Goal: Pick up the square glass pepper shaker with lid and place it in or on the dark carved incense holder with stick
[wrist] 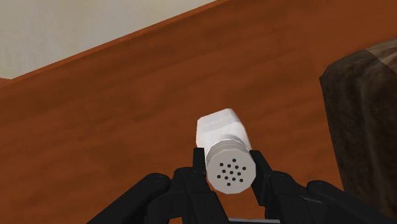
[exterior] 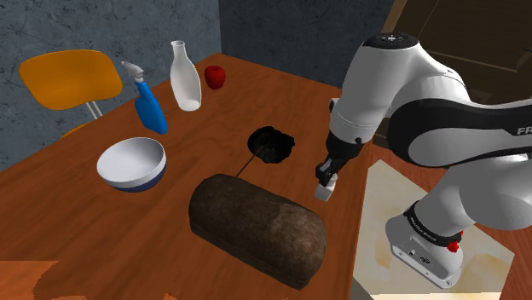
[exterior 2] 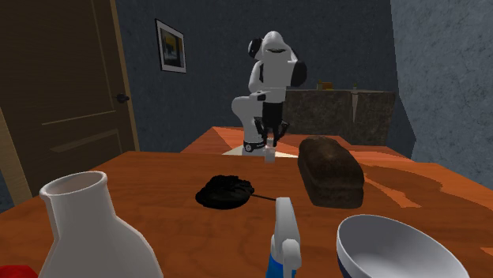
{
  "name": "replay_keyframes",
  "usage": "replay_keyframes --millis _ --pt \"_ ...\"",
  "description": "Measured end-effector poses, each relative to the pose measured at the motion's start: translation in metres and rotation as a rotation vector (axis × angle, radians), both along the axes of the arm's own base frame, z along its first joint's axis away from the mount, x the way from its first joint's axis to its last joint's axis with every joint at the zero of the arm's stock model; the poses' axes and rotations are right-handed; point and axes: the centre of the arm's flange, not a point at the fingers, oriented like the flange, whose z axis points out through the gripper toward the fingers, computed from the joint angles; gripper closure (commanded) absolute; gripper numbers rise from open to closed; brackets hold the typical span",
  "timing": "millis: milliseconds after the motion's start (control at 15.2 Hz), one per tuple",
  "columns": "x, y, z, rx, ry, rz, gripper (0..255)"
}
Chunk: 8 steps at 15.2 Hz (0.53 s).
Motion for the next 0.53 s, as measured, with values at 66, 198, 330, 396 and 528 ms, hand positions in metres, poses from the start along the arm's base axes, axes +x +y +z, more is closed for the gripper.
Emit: replay_keyframes --millis 66,198,330,396,528 --pt "-0.001 0.0 0.004 0.0 0.0 0.0 255" --pt "-0.001 0.002 0.015 0.0 0.0 0.0 255" --pt "-0.001 0.0 0.026 0.0 0.0 0.0 255" --pt "0.0 0.001 0.031 0.0 0.0 0.0 255" --pt "-0.001 0.0 0.042 0.0 0.0 0.0 255"
